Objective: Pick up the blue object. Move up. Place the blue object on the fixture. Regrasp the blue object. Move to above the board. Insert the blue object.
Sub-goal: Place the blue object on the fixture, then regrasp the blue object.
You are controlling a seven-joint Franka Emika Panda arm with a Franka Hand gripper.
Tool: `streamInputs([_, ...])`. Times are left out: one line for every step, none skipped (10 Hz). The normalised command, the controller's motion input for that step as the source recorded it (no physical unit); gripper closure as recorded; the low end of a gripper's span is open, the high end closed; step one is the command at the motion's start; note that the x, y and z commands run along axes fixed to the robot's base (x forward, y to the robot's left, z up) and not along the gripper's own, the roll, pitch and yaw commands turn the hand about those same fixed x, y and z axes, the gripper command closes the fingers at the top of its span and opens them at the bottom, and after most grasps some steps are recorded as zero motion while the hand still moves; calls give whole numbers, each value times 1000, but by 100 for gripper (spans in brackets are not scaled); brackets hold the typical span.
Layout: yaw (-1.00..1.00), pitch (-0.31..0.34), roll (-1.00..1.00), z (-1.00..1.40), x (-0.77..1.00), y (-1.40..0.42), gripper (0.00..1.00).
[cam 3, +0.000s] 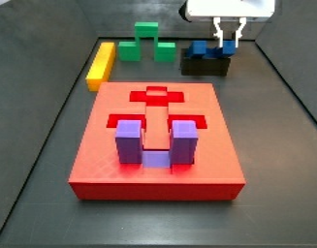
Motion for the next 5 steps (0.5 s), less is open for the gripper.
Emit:
streamInputs([0, 0, 17, 0, 0, -77, 100])
streamInputs([0, 0, 0, 0, 0, 0, 0])
streamInputs([0, 0, 26, 31, 0, 0, 0])
streamInputs([0, 89, 646, 651, 166, -46, 0])
streamInputs([0, 111, 829, 831, 140, -43, 0])
